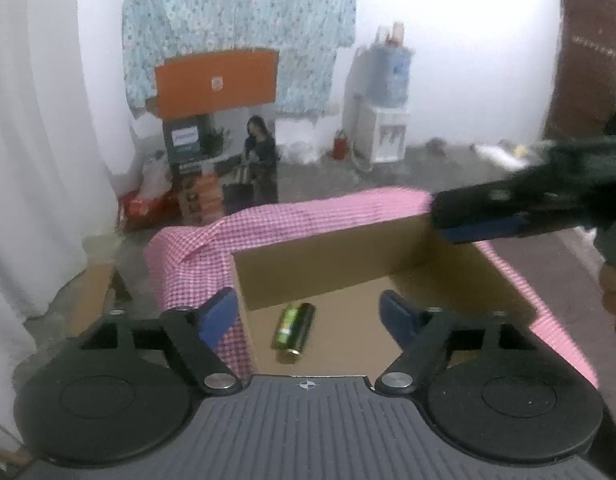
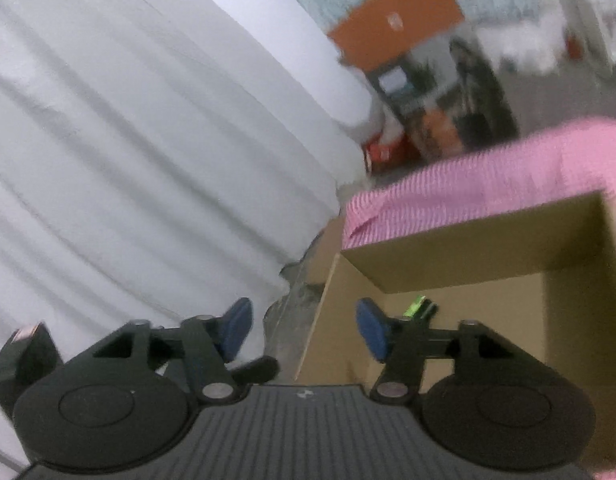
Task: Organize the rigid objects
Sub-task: 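Carry the green battery into the box and release it beside the cylinder, then move the open right tool back over the table objects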
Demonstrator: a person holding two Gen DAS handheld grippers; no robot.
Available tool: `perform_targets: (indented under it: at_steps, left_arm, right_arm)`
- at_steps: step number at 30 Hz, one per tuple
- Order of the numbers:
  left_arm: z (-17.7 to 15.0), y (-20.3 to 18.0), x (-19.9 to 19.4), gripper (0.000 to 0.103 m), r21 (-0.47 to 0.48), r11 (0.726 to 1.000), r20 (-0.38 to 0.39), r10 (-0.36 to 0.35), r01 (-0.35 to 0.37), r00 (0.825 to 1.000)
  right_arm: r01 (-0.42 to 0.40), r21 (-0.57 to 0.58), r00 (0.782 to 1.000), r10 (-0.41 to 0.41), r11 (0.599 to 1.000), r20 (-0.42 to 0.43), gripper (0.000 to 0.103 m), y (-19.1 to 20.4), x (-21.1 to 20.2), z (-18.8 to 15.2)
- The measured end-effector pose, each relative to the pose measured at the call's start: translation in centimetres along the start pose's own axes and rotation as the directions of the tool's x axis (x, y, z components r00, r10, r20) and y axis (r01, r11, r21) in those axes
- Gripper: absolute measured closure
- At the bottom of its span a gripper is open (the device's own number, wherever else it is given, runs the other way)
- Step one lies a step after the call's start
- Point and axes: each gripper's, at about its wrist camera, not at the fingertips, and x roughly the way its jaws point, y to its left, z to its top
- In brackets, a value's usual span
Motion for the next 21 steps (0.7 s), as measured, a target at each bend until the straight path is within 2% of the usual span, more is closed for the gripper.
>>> perform_targets:
  at_steps: [3, 6, 11, 14, 17, 19, 21]
  left_arm:
    - [-1.1, -0.2, -1.5, 0.011, -0.02, 0.999, 0.033, -0.031, 0.032, 0.999]
    - [-2.8, -0.9, -2.6, 0.006, -0.021, 0.997, 0.058, -0.075, 0.076, 0.995]
    - [-5.9, -2.1, -3.0, 0.006, -0.026, 0.989, 0.048, -0.141, 0.143, 0.989]
    - [-7.8, -2.8, -2.7, 0.006, -0.037, 0.985, 0.043, -0.168, 0.17, 0.985]
    - [-9.7, -4.1, -2.4, 0.006, -0.014, 0.983, 0.03, -0.18, 0.181, 0.983]
    - [-10.7, -4.9, -2.0, 0.006, 0.0, 0.98, 0.015, -0.199, 0.199, 0.98]
    - [-11.7, -5.7, -1.9, 0.006, 0.005, 0.975, 0.005, -0.222, 0.222, 0.975]
  right_arm:
    - [0.046, -0.087, 0.996, -0.039, 0.995, 0.083, 0.017, 1.2, -4.3, -2.2]
    - [0.156, -0.167, 0.976, -0.126, 0.974, 0.177, 0.0, 2.2, -8.4, -5.0]
    - [0.358, -0.264, 0.917, -0.284, 0.896, 0.28, 0.0, 3.4, -12.4, -10.1]
    - [0.485, -0.311, 0.864, -0.392, 0.817, 0.317, 0.0, 3.9, -13.2, -13.3]
    - [0.603, -0.345, 0.793, -0.496, 0.719, 0.354, 0.0, 4.6, -12.9, -16.3]
    - [0.621, -0.345, 0.781, -0.515, 0.704, 0.355, 0.0, 4.6, -12.8, -17.7]
    - [0.601, -0.324, 0.796, -0.506, 0.731, 0.333, 0.0, 4.1, -12.5, -18.5]
